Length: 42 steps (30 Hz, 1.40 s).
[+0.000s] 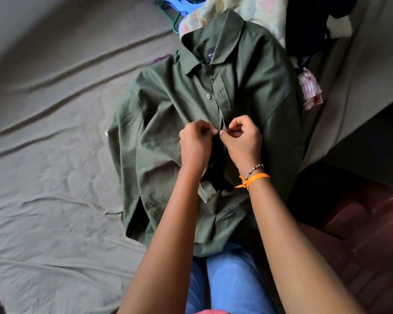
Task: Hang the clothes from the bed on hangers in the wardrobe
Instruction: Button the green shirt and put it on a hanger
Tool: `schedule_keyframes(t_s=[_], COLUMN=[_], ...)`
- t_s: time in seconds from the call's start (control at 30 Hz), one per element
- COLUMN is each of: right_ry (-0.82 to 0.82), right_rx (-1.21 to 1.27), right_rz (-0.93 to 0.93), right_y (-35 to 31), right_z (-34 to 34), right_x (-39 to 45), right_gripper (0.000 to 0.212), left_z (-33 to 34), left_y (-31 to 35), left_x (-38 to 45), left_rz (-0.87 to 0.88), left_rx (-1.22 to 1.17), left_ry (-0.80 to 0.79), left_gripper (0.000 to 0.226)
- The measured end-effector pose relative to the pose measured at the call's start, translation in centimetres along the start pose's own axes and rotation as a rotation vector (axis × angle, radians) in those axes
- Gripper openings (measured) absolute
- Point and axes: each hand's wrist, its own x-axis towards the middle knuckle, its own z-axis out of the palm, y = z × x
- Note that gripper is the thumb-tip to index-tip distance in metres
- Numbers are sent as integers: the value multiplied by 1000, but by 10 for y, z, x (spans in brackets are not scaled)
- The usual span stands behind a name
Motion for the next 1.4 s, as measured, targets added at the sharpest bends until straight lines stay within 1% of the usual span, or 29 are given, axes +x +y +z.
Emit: schedule_keyframes(t_s=[0.07, 0.17, 0.23, 0.33, 0.4, 0.53, 0.63, 0.73, 0.87, 0.93, 1.0, 1.13, 1.2, 1.3, 1.37, 1.4], right_ry=[42, 83, 91, 82, 63, 36, 43, 3, -34, -48, -45, -6, 9, 19, -28, -81], right_rx=[11, 37, 74, 127, 164, 227, 223, 259, 284, 273, 250, 176, 151, 148, 174, 244], right_rz=[-48, -84, -93, -101, -98, -63, -39, 7, -2, -14, -26, -74, -100, -94, -27, 46], right_y=[-8, -16, -18, -19, -20, -19, -12, -10, -16, -16, -16, -13, -13, -12, -10, -9], right_z=[3, 7, 9, 10, 9, 6, 3, -1, -5, -6, -6, -3, -2, -3, -6, -9], right_x=[-7, -14, -17, -21, -23, -25, -24, -21, -19, -19, -18, -19, -21, -23, -21, -18], right_gripper=[34, 29, 29, 27, 26, 24, 18, 22, 29, 33, 35, 39, 39, 38, 36, 35], left_z=[-5, -10, -15, -22, -26, -28, -30, -34, -38, -37, -35, -33, -29, -22, -20, -20], left_y=[4, 6, 7, 10, 11, 4, -2, -3, -2, -1, -1, 0, -3, -7, -10, -11], left_x=[-7, -9, -10, -15, -15, -10, -5, -1, 2, 2, 1, -5, -7, -6, -5, -5], left_rz=[31, -14, -89, -207, -247, -310, -340, -350, -324, -299, -291, -292, -235, -213, -191, -176], left_rx=[-42, -106, -273, -544, -620, -598, -564, -551, -484, -453, -445, -438, -454, -495, -474, -480], left_ry=[15, 8, -40, -155, -216, -251, -325, -416, -509, -491, -438, -384, -312, -231, -278, -335], left_gripper=[7, 17, 24, 26, 25, 22, 21, 21, 20, 21, 20, 14, 14, 17, 22, 23])
